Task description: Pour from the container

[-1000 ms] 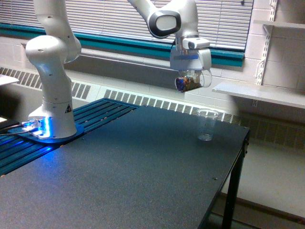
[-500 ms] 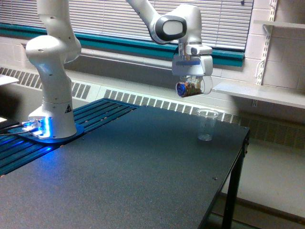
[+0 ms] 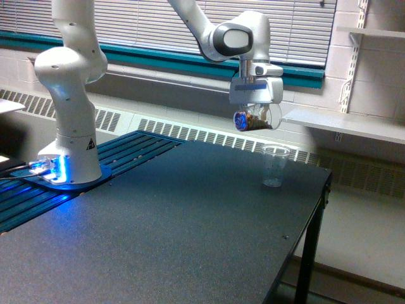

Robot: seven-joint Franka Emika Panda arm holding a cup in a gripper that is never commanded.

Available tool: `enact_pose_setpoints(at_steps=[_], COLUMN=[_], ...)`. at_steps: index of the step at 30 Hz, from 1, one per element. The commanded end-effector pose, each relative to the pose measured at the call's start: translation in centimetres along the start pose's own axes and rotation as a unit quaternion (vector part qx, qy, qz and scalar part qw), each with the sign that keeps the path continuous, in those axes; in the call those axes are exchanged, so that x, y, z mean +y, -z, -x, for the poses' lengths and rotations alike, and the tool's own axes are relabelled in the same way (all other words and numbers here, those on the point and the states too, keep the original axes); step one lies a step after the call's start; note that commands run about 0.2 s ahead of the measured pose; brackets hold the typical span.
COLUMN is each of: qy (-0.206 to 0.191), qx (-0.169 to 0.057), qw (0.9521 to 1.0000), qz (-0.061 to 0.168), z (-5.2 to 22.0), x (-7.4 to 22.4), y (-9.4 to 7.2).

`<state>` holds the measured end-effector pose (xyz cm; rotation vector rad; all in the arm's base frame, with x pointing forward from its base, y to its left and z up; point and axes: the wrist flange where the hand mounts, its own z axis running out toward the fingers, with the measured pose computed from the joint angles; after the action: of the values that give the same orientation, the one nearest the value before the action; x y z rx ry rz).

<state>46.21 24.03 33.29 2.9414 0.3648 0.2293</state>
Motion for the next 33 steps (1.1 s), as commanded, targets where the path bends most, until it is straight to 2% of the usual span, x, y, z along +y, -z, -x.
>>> enact_pose_setpoints(at_steps=[1,20,33], qy=[-0.016,-0.025,-0.025], qx=[0.001,-0.013,-0.016], qw=[0.9998,0.9976,0.9947], qz=[0.011,0.062,0.098], z=[-0.3,-0.7,-1.0], x=[-1.2,-4.0,-5.2], y=[0.3,-0.5,-0.4])
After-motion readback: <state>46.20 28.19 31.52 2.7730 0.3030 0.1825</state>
